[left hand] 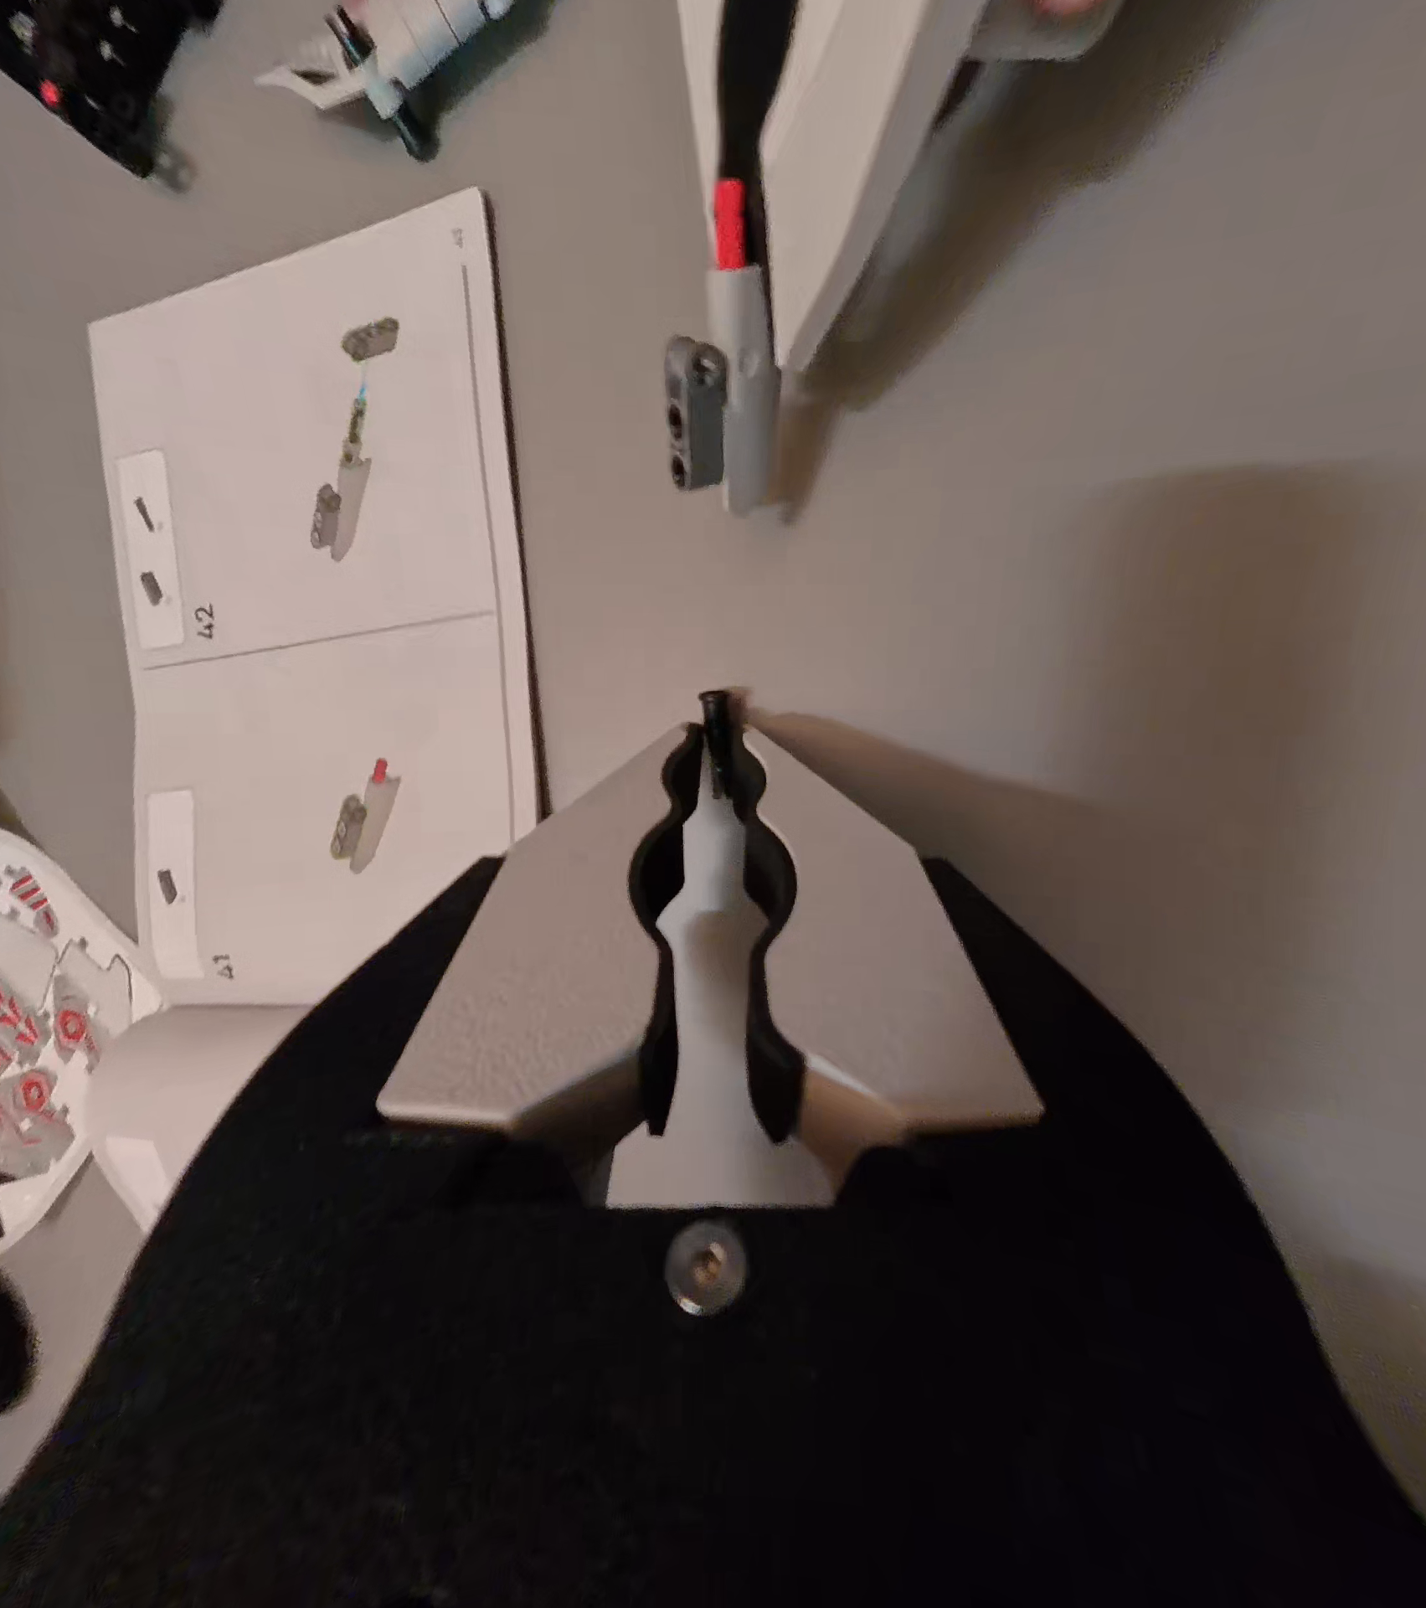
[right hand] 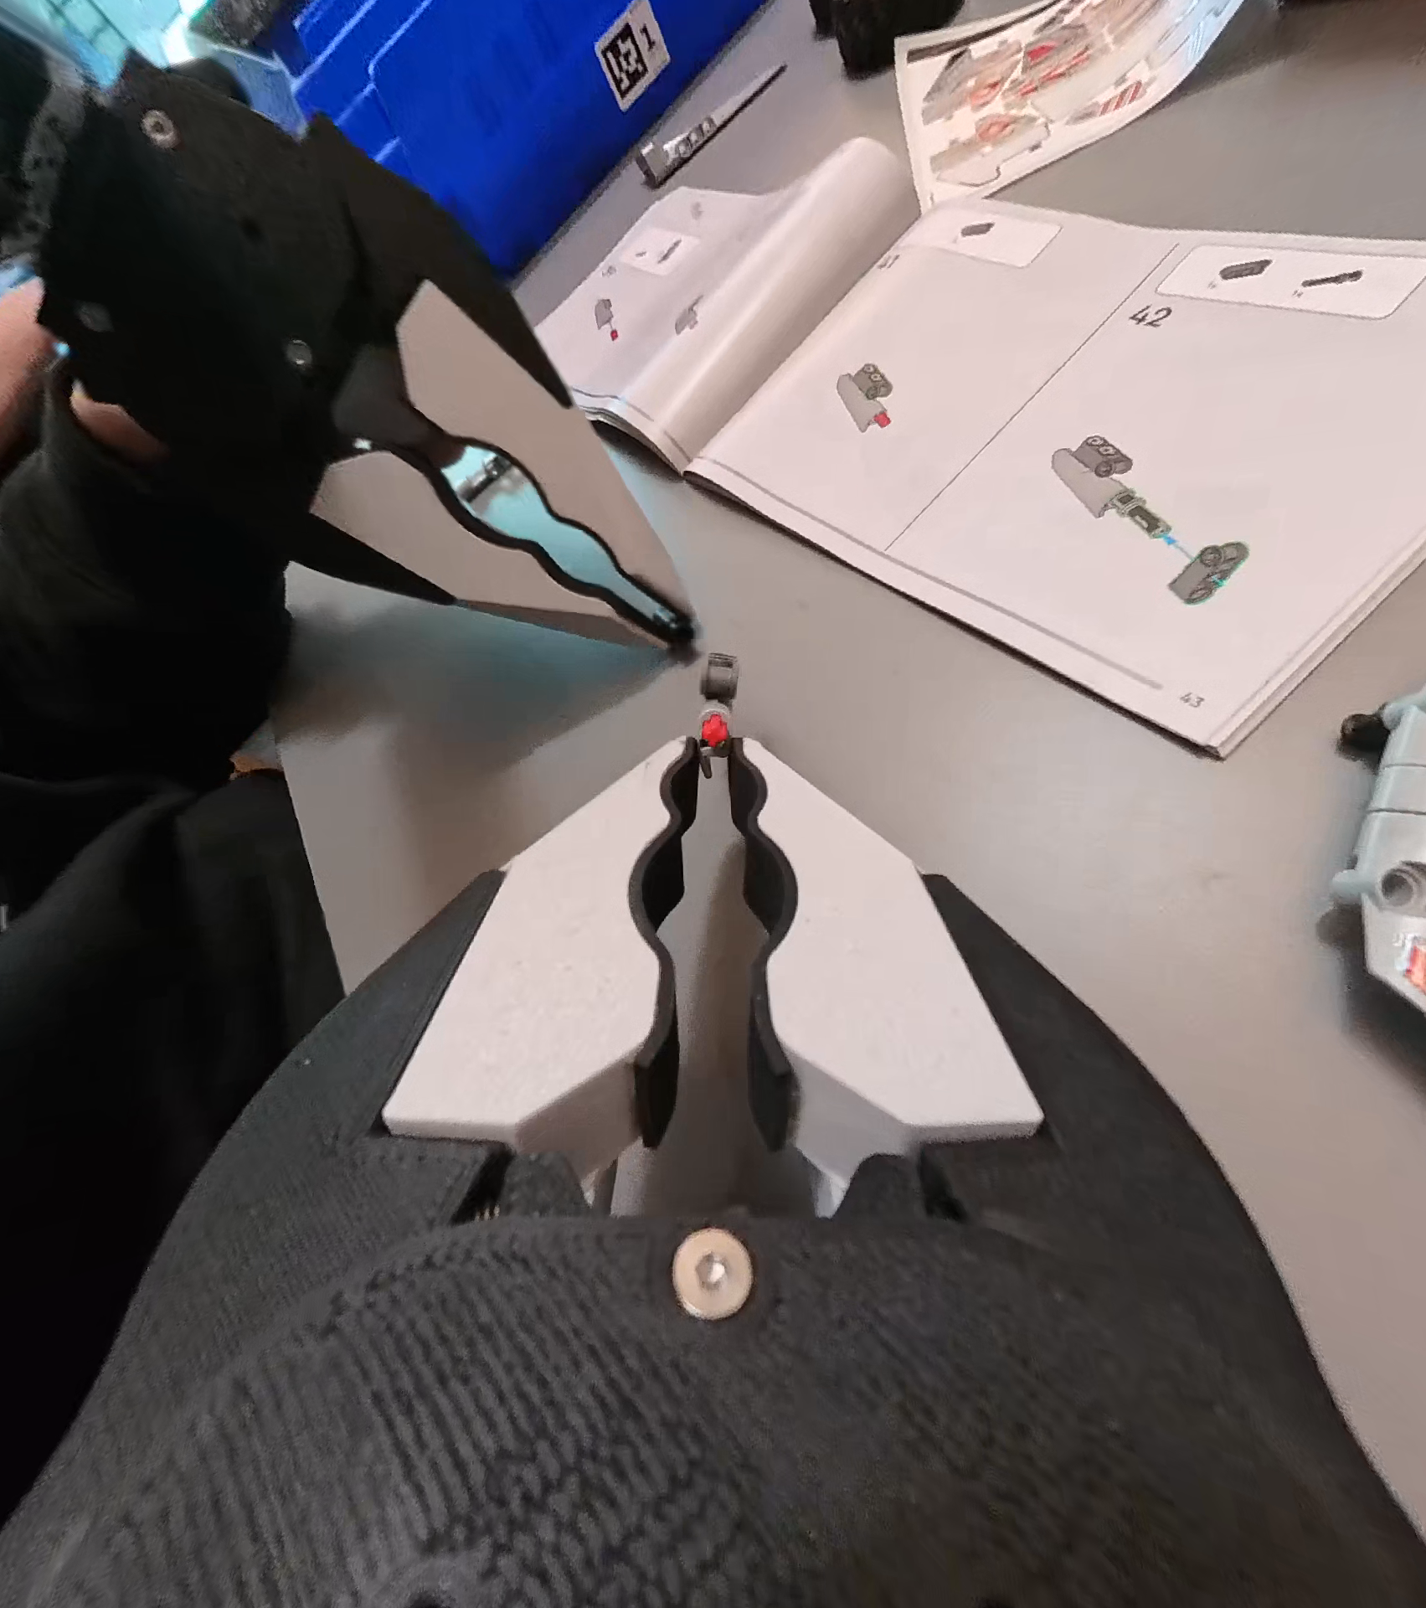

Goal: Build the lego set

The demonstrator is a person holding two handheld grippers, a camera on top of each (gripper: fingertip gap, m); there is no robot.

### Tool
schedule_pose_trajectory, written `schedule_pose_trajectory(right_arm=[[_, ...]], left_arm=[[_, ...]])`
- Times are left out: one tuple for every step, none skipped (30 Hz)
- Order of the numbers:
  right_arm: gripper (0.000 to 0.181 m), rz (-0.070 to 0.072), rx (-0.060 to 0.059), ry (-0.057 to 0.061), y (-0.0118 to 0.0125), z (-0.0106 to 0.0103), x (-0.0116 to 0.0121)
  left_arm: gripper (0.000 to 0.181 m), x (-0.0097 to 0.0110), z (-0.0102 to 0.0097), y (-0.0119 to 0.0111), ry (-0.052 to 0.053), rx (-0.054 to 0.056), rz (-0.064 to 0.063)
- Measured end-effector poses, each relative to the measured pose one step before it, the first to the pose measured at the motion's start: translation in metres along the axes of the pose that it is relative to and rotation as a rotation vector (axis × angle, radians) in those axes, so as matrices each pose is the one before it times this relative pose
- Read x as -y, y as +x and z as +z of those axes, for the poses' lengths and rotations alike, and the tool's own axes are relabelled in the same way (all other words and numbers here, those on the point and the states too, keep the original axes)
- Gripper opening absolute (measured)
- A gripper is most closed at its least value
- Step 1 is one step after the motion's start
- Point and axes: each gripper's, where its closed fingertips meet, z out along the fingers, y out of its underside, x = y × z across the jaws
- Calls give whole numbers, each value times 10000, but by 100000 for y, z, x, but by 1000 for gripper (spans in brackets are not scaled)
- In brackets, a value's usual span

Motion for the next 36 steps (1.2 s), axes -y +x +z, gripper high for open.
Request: schedule_pose_trajectory(right_arm=[[5,-73,46,41,-170,-119,-6],[5,-48,-28,33,-72,-102,-34],[5,-84,-6,38,-102,-93,2],[5,-80,2,83,-96,-101,83],[5,-6,-37,59,39,-56,71],[5,53,34,-14,16,11,-15],[5,61,121,-70,-94,67,-81],[5,50,79,-70,-44,69,-88],[5,31,-16,-45,52,47,-53],[5,-2,-35,-33,36,41,-45],[5,-24,-17,-35,-1,34,-40],[5,-11,-33,-38,29,48,-51],[5,7,-39,-38,48,41,-53],[5,10,-8,-42,19,44,-46],[5,17,-5,-41,28,53,-54],[5,37,-21,-41,54,50,-46],[5,31,-9,-36,44,36,-47],[5,11,-35,-14,56,24,-17],[5,-5,-54,-4,59,8,-11],[5,-13,-71,-3,66,15,-6],[5,-10,-58,-14,58,20,-19],[5,14,-23,-36,25,30,-66],[5,34,11,-72,-5,56,-118],[5,50,-35,-75,60,67,-119],[5,25,-62,-56,92,66,-75],[5,13,-73,-52,104,56,-71],[5,14,-35,-56,56,62,-66],[5,16,4,-61,9,68,-87],[5,8,9,-55,-1,62,-64],[5,-16,-32,-25,27,25,-36],[5,-44,-49,3,8,7,7],[5,-40,-59,8,26,-2,-3],[5,1,-61,-8,49,-2,-30],[5,13,-8,-24,-23,20,-63],[5,9,65,-36,-129,26,-87],[5,10,75,-40,-131,36,-89]], left_arm=[[3,272,179,-14,63,-67,-50],[4,199,152,34,46,-93,-82],[4,187,111,0,89,-78,-44],[4,126,80,-24,105,-62,-26],[4,36,23,-22,94,-70,-78],[4,0,10,-1,93,-90,-156],[4,-5,-5,-46,101,-64,-198],[6,-3,-4,-88,117,-18,-222],[6,-9,-3,-5,141,-75,-197],[6,-14,2,18,156,-86,-198],[6,-20,-13,-2,152,-57,-209],[7,-41,-29,-4,121,-50,-191],[9,-65,-68,8,100,-32,-110],[13,-89,-93,-54,93,8,-24],[15,-131,-129,-66,55,26,8],[17,-151,-186,-122,27,65,-2],[19,-28,-231,-181,110,119,-6],[21,143,-300,-104,235,81,-39],[21,230,-297,12,302,-9,-104],[21,261,-278,26,330,-24,-142],[21,218,-264,-37,315,20,-127],[21,80,-210,-68,223,36,-107],[21,-95,-172,-160,96,106,-106],[20,-159,-128,-202,26,146,-69],[20,-193,-91,-74,1,82,-10],[20,-183,-58,-6,-11,51,24],[19,-130,-43,3,1,72,36],[18,-72,-11,3,18,76,49],[18,-63,31,21,16,65,41],[18,-63,79,80,-17,23,26],[17,3,106,52,2,39,37],[17,59,118,60,49,35,99],[17,50,94,87,48,-7,118],[17,20,92,47,11,0,52],[17,33,65,-52,5,47,-20],[17,91,56,-63,58,45,-34]])
